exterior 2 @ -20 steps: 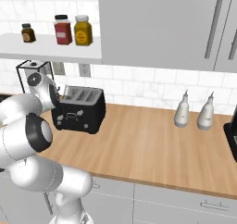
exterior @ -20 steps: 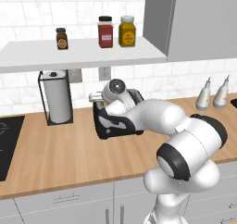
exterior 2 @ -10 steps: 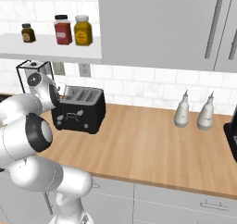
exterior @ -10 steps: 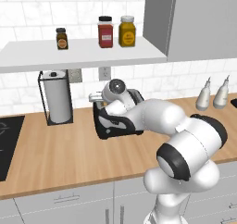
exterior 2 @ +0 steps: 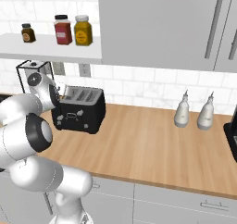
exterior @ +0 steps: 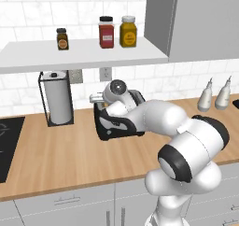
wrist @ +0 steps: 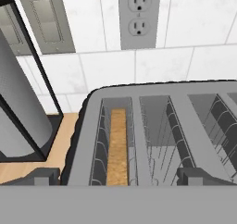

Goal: Start the toaster. Once the lever pops up, take the bread to the plate on the dining counter.

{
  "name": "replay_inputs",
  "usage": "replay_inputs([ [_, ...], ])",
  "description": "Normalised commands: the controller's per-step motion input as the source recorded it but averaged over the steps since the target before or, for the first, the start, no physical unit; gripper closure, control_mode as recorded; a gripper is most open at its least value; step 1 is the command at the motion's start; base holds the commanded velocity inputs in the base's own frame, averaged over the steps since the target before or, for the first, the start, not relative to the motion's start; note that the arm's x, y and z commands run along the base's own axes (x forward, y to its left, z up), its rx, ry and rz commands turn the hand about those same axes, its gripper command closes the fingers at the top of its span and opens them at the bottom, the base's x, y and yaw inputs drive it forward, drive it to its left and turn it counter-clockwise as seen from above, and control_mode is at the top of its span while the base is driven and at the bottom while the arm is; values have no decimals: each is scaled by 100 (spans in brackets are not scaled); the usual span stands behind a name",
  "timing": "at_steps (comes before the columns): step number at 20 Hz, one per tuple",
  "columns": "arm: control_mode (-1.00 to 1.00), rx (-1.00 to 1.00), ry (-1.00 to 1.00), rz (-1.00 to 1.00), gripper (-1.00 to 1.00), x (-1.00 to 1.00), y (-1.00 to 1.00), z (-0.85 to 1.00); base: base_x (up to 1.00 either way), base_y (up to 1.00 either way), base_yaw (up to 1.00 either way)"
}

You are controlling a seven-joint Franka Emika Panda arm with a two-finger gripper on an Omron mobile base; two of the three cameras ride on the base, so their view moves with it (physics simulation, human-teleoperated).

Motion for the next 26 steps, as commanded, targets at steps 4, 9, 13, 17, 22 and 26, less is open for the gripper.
replay_inputs([
  [4, -100, 0, 0, 0, -100, 0, 0, 0, 0, 0, 0],
  [9, -100, 0, 0, 0, -100, 0, 0, 0, 0, 0, 0],
  [13, -100, 0, 0, 0, -100, 0, 0, 0, 0, 0, 0],
  [17, -100, 0, 0, 0, -100, 0, 0, 0, 0, 0, 0],
  [22, -100, 0, 0, 0, -100, 0, 0, 0, 0, 0, 0],
  [26, -100, 0, 0, 0, -100, 0, 0, 0, 0, 0, 0],
])
